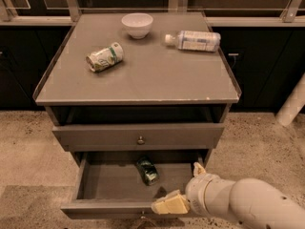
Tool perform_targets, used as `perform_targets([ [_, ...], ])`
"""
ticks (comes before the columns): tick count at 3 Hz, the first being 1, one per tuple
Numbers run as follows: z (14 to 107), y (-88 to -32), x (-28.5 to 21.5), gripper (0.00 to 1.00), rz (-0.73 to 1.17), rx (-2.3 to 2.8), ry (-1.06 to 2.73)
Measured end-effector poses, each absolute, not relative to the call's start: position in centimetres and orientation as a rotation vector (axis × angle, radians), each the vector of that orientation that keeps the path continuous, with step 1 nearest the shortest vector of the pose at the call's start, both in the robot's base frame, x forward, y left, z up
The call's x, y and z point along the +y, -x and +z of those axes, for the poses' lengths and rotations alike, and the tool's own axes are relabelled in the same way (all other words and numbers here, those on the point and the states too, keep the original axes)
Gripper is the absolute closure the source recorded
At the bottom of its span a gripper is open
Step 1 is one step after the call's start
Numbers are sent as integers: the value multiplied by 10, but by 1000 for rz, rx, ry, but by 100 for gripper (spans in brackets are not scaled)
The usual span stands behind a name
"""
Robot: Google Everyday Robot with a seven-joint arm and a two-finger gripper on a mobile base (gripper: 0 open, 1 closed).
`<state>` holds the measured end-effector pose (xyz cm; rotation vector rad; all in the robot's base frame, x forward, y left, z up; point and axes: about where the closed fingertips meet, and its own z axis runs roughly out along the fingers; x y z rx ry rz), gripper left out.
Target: Pick green can from middle drawer and place on counter
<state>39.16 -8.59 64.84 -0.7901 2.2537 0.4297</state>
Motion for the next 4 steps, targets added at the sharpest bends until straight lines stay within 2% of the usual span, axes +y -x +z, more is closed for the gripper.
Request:
perform_targets([
  [1, 615, -416, -70, 0, 490, 2208, 682],
  [2, 594, -417, -67, 0, 539, 2223, 636],
  [4, 564, -433, -72, 0, 510, 2233, 623],
])
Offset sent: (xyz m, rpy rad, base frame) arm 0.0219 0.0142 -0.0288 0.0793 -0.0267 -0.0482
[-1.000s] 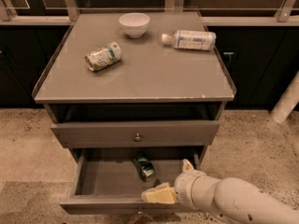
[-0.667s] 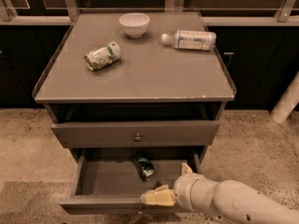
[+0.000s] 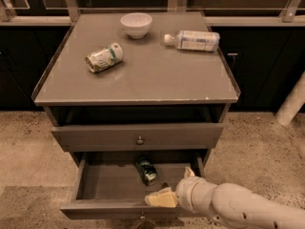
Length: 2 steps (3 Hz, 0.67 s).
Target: Pick green can from middle drawer and place on counter
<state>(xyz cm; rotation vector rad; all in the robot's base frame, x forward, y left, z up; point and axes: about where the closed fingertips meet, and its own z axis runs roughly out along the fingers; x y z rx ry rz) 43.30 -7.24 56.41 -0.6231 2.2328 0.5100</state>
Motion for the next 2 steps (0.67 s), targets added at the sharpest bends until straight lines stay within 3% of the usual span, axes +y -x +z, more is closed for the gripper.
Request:
perform_targets([
  [1, 504, -461, -33, 0, 608, 2225, 623],
  [2, 501, -462, -31, 0, 612, 2226, 622],
])
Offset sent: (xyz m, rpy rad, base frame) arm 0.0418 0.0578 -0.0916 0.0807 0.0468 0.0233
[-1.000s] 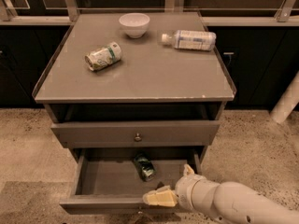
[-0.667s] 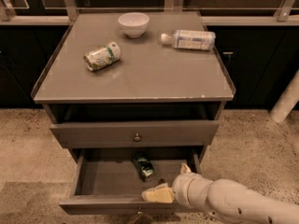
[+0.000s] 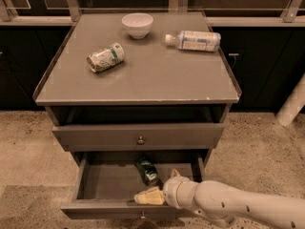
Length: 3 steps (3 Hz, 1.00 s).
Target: Pick green can from middle drawer and place on counter
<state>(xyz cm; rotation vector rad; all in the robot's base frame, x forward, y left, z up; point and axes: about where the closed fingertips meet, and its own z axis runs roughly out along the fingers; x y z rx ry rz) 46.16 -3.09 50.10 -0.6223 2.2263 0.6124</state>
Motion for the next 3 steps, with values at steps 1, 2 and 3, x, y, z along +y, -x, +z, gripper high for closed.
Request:
perform_targets([
  [1, 490, -466, -23, 0, 621, 2219, 648],
  [2, 463, -515, 19, 0, 663, 2144, 669],
  [3, 461, -518, 21, 0, 669, 2143, 664],
])
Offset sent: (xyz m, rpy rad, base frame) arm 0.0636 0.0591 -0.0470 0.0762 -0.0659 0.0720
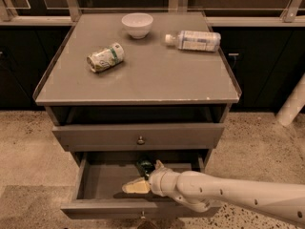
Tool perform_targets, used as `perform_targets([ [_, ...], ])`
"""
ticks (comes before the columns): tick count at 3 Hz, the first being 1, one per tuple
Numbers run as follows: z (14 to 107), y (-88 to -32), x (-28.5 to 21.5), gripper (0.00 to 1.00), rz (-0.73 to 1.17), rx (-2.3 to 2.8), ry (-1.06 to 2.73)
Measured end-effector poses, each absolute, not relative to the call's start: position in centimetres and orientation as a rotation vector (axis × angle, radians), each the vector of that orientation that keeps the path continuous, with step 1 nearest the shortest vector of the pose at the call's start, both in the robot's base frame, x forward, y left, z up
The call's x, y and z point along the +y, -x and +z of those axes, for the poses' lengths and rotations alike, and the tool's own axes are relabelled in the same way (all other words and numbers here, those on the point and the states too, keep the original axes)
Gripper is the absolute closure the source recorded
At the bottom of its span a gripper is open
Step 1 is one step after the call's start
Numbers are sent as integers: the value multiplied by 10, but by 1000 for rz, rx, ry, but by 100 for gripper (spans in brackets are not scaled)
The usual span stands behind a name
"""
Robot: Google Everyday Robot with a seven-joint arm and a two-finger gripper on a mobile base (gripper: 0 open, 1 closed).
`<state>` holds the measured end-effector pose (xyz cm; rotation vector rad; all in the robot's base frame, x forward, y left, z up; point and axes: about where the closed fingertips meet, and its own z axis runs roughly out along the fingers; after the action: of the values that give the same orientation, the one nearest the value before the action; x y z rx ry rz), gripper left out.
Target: Pick green can from middle drawer and place on counter
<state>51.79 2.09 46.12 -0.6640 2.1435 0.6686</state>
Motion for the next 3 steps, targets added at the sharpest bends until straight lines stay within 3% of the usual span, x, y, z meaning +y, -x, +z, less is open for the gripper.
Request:
perform_targets([
  [3, 430, -561, 21, 0, 529, 2126, 688],
])
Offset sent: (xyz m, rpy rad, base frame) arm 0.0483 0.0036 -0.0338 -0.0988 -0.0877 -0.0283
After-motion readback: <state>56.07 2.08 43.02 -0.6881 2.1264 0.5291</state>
